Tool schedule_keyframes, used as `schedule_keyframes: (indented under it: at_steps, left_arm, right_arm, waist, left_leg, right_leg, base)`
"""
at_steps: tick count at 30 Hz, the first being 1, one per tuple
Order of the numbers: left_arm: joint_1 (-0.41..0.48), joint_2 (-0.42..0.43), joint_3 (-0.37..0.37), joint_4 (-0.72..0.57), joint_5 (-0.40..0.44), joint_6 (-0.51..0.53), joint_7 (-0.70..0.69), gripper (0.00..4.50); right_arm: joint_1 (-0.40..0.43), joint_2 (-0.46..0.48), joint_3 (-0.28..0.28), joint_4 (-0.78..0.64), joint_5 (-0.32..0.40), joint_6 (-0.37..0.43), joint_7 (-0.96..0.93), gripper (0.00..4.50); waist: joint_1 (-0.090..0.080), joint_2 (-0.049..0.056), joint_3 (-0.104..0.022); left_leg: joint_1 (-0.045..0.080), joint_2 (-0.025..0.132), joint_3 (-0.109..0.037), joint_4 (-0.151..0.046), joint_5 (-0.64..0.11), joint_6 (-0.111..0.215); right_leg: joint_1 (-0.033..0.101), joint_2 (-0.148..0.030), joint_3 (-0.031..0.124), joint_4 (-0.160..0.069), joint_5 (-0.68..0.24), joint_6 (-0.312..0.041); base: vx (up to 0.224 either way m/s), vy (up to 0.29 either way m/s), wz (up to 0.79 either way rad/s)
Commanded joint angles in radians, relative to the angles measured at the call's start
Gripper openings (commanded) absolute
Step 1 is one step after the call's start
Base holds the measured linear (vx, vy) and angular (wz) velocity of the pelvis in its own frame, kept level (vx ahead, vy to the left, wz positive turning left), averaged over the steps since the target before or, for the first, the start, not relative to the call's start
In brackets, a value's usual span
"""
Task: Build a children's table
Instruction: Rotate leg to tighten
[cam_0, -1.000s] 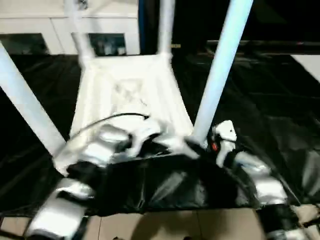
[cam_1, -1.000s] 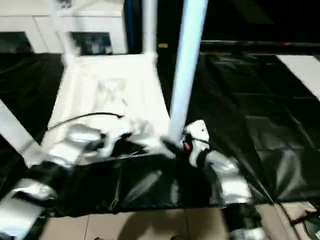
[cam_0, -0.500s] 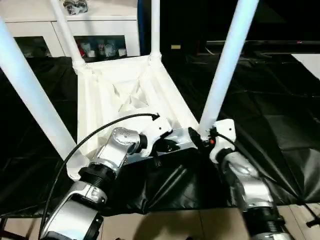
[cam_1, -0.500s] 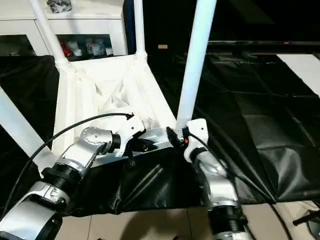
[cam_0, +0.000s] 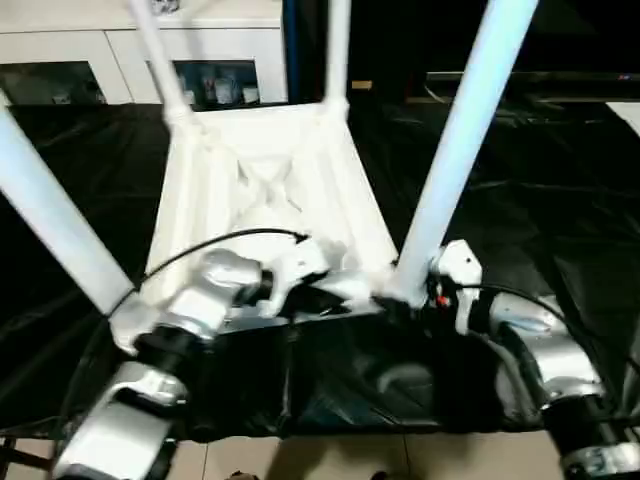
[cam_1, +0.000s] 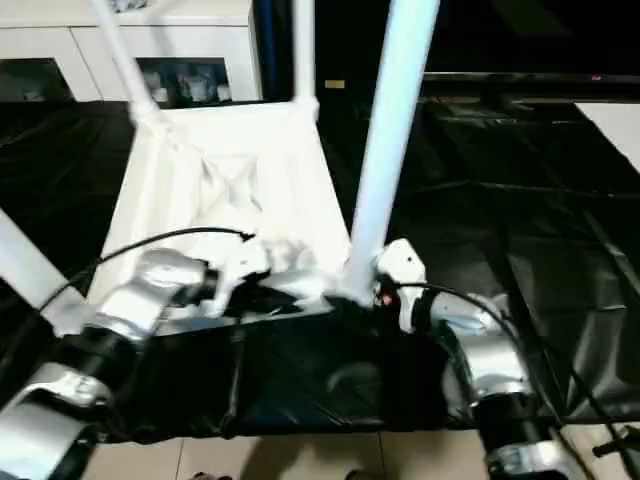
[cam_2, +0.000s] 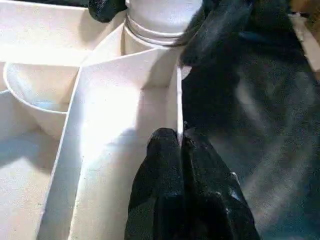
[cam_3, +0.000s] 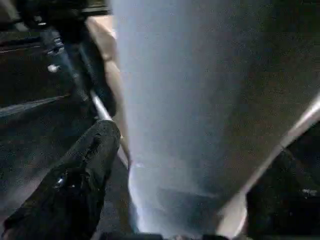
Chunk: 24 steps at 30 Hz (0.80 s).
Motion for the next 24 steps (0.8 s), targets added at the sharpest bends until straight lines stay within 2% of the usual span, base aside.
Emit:
schedule_keyframes:
  at_steps: [1, 3, 4, 11, 12, 21, 22, 23, 24]
  left_arm:
    - [0.017, 0.007, -0.043, -0.002, -0.007, -0.012, -0.074, 0.0]
    - [0.015, 0.018, -0.048, 0.005, -0.006, -0.022, -0.09, 0.0]
    - [0.014, 0.022, -0.049, 0.007, -0.007, -0.024, -0.096, 0.0]
    - [0.011, 0.04, -0.051, 0.009, -0.016, -0.025, -0.13, 0.0]
    - [0.011, 0.04, -0.051, 0.01, -0.017, -0.024, -0.13, 0.0]
    - [0.01, 0.041, -0.05, 0.013, -0.019, -0.026, -0.131, 0.0]
    - [0.011, 0.034, -0.048, 0.013, -0.019, -0.019, -0.117, 0.0]
    - [0.012, -0.001, -0.034, 0.013, -0.018, 0.013, -0.045, 0.0]
    - [0.012, -0.022, -0.027, 0.013, -0.019, 0.028, -0.008, 0.0]
  right_arm:
    - [-0.01, -0.007, 0.024, 0.028, 0.016, 0.018, 0.051, 3.54]
    - [-0.021, -0.012, 0.026, 0.039, 0.034, 0.023, 0.087, 3.54]
    - [-0.024, -0.014, 0.027, 0.043, 0.039, 0.026, 0.101, 3.3]
    - [-0.052, -0.019, 0.038, 0.095, 0.045, 0.017, 0.167, 2.86]
    - [-0.052, -0.018, 0.039, 0.097, 0.045, 0.015, 0.168, 2.66]
    - [-0.048, -0.014, 0.044, 0.092, 0.047, 0.014, 0.173, 2.61]
    - [-0.032, -0.005, 0.042, 0.072, 0.049, 0.026, 0.151, 2.61]
    - [0.037, 0.045, 0.027, -0.006, 0.049, 0.062, 0.031, 2.6]
    - [0.066, 0.073, 0.021, -0.034, 0.042, 0.069, -0.039, 2.6]
  waist:
    - [0.004, -0.01, -0.05]
    - [0.003, -0.009, -0.049]
    - [0.002, -0.008, -0.05]
    - [0.008, -0.012, -0.052]
    - [0.008, -0.013, -0.052]
    - [0.01, -0.014, -0.054]
    - [0.01, -0.014, -0.054]
    - [0.013, -0.015, -0.051]
    - [0.015, -0.014, -0.049]
  left_leg:
    - [0.006, 0.021, 0.01, -0.05, -0.182, 0.116]
    - [0.006, 0.022, 0.009, -0.052, -0.189, 0.105]
    - [0.006, 0.022, 0.008, -0.052, -0.194, 0.103]
    - [0.005, 0.021, 0.01, -0.047, -0.157, 0.112]
    - [0.005, 0.02, 0.011, -0.047, -0.154, 0.113]
    - [0.005, 0.02, 0.01, -0.046, -0.147, 0.112]
    - [0.005, 0.02, 0.01, -0.045, -0.146, 0.112]
    - [0.005, 0.021, 0.011, -0.047, -0.134, 0.113]
    - [0.007, 0.023, 0.01, -0.051, -0.151, 0.104]
  right_leg:
    - [0.056, -0.039, 0.033, -0.056, -0.135, -0.274]
    - [0.056, -0.038, 0.033, -0.054, -0.127, -0.276]
    - [0.056, -0.037, 0.033, -0.053, -0.12, -0.28]
    - [0.058, -0.04, 0.033, -0.045, -0.065, -0.297]
    - [0.059, -0.04, 0.033, -0.045, -0.064, -0.297]
    - [0.06, -0.04, 0.033, -0.045, -0.073, -0.293]
    - [0.06, -0.04, 0.033, -0.045, -0.071, -0.294]
    - [0.059, -0.039, 0.035, -0.046, -0.069, -0.288]
    - [0.056, -0.042, 0.035, -0.05, -0.098, -0.279]
  base:
    - [0.0, 0.0, 0.0]
    - [0.0, 0.0, 0.0]
    - [0.0, 0.0, 0.0]
    - [0.0, 0.0, 0.0]
    - [0.0, 0.0, 0.0]
    - [0.0, 0.0, 0.0]
    - [0.0, 0.0, 0.0]
    - [0.0, 0.0, 0.0]
    - [0.0, 0.0, 0.0]
